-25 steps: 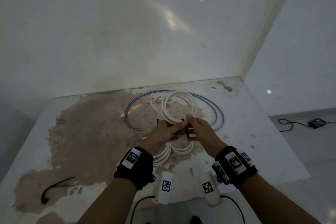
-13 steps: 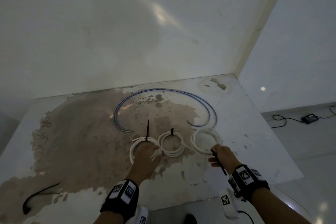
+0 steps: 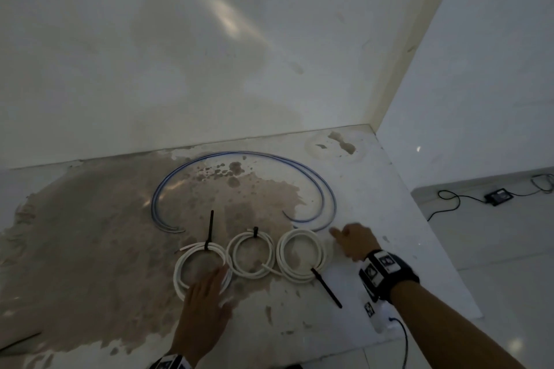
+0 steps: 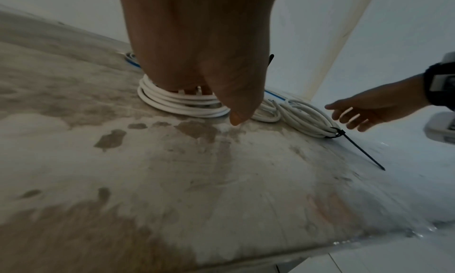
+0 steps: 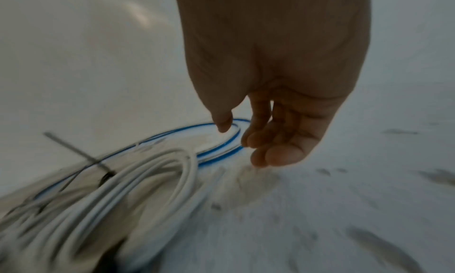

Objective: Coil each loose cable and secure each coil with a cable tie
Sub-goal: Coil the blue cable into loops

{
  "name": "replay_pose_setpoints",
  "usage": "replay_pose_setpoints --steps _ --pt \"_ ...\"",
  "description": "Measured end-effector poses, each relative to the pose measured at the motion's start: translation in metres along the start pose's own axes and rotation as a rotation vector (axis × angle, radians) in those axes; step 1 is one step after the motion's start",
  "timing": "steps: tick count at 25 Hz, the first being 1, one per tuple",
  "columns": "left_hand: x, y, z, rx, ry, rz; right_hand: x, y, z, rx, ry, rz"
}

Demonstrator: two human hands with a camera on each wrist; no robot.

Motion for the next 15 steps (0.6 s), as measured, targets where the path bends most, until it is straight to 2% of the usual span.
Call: replay_pose_setpoints --steps 2,5,7,10,12,14,15 --pt "0.001 0.004 0.002 0.004 0.015 -0.017 0.029 -0.024 0.009 0.125 -0.019 -0.129" --pt "0.003 0.000 0.001 0.033 0.035 -0.075 0.063 -0.024 0.017 0.090 0.080 -0.165" --pt "0.005 0.003 0.000 0.046 0.048 -0.005 0.076 -0.013 0.013 0.114 0.163 -0.124" --pt "0.005 0.012 0.004 0.029 0.027 0.070 0.086 -0.017 0.000 0.283 0.227 -0.178" --pt "0.004 0.014 0.005 0.032 -0.006 0.066 0.091 -0.029 -0.001 0.532 0.208 -0.252" --pt "0.002 0.014 0.003 0.052 -0.011 0.048 0.089 -0.052 0.018 0.870 0.119 -0.276" --pt "0.003 0.012 0.001 0.053 0.004 0.038 0.087 -0.070 0.032 0.952 0.063 -0.285"
Point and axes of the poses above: each hand's wrist, its own x-axis towards the middle knuckle, its own y-axis out of the palm, z = x × y, the point moved 9 cm from there along x, towards the middle knuckle
